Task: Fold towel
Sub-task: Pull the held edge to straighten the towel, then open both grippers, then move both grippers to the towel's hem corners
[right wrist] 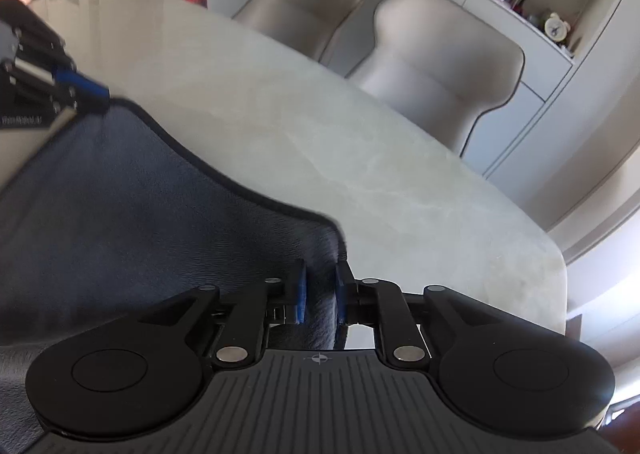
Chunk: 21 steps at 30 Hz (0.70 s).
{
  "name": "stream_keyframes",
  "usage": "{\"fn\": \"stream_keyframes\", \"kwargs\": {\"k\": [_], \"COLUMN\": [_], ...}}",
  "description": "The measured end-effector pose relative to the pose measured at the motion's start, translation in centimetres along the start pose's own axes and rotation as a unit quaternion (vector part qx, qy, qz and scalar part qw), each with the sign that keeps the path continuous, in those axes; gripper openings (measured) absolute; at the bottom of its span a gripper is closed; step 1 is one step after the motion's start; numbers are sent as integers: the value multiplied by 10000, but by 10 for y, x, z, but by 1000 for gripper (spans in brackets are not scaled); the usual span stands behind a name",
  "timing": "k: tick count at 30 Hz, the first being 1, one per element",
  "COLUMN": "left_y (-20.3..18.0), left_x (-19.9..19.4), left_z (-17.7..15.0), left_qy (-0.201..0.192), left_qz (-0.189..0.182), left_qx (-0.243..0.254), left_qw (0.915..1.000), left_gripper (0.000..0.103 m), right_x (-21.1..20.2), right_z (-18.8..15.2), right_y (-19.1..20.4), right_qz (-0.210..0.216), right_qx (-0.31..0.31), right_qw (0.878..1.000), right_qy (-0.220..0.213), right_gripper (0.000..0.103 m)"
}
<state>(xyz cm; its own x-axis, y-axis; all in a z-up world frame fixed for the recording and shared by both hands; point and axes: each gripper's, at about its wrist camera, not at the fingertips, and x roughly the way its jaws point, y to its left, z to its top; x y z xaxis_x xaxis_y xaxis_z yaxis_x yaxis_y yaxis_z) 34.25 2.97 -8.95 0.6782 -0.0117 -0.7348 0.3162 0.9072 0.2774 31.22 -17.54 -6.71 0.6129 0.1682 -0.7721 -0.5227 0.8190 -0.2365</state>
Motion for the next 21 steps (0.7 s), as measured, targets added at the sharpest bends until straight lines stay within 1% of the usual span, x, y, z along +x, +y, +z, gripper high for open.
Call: {"fn": "stream_keyframes", "kwargs": {"k": [1, 2, 3, 4, 6, 8, 9, 12, 15, 16, 18, 21], "left_y": [2, 4, 6, 8, 10, 12, 12, 10, -5, -16, -31, -51], "left_x": [3, 4, 5, 4, -2, -13, -23, -66, -104, -118, -135, -153], "left_z": [1, 1, 1, 1, -6, -16, -22, -44, -67, -78, -95, -118], "left_qy": [6, 31, 56, 74, 91, 129, 130, 51, -43, -9, 98, 265], "left_qz": [48, 13, -22, -39, 78, 194, 180, -123, -726, -931, -1085, -1392], "left_qx": [34, 11, -12, -36, -87, -112, -150, -382, -615, -671, -797, -1133], "left_qw": [10000, 10000, 10000, 10000, 9999, 9997, 9996, 9992, 9955, 9934, 9908, 9834], "left_gripper": [4, 8, 13, 16, 29, 35, 35, 36, 39, 39, 39, 39], "right_x": [-7, -14, -22, -29, -43, -58, -68, -101, -122, -128, -134, -138], "right_z": [-7, -15, -22, -30, -45, -60, -70, -104, -128, -136, -149, -157], "right_y": [1, 3, 4, 6, 9, 12, 17, 36, 58, 66, 75, 83], "right_qz": [82, 164, 246, 328, 492, 655, 740, 1079, 1399, 1444, 1561, 1665], "right_qx": [157, 314, 472, 628, 942, 1254, 1313, 1410, 1458, 1442, 1529, 1641], "right_qw": [9998, 9994, 9986, 9975, 9943, 9899, 9886, 9840, 9789, 9783, 9748, 9716], "right_qy": [-9, -17, -26, -35, -52, -69, -30, 121, 300, 358, 444, 365], "right_gripper": [37, 43, 47, 48, 48, 48, 48, 48, 48, 48, 48, 48]}}
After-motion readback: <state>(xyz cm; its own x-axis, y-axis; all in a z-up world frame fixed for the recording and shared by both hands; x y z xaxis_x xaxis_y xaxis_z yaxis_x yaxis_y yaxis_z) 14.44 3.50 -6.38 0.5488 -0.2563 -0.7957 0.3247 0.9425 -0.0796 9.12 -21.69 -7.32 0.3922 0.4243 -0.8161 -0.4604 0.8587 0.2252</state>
